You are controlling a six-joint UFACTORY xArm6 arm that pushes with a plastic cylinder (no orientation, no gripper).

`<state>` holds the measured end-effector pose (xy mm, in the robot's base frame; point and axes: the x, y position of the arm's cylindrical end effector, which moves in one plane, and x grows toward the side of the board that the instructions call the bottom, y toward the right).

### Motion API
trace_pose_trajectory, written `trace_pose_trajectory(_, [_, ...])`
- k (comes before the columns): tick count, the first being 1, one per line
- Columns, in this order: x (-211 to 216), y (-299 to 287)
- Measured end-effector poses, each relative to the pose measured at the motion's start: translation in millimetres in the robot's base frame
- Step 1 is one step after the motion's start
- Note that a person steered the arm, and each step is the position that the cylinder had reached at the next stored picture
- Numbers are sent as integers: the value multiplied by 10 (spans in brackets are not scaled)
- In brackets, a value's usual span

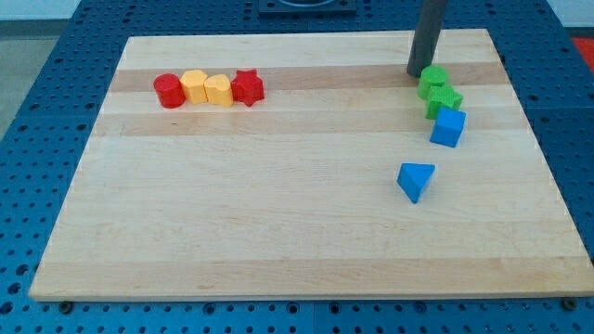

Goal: Push blue triangle into the blue cube

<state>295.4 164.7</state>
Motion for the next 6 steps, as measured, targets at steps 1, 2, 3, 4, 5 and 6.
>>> trace_pose_trajectory(1, [12, -3])
trace_pose_trajectory(2, [-105, -369])
trace_pose_trajectory(3, [264, -852])
trace_pose_trajectory(4, [972, -1053])
trace_pose_trajectory(5, [1644, -1054])
trace_pose_trajectory(6, [2071, -1019])
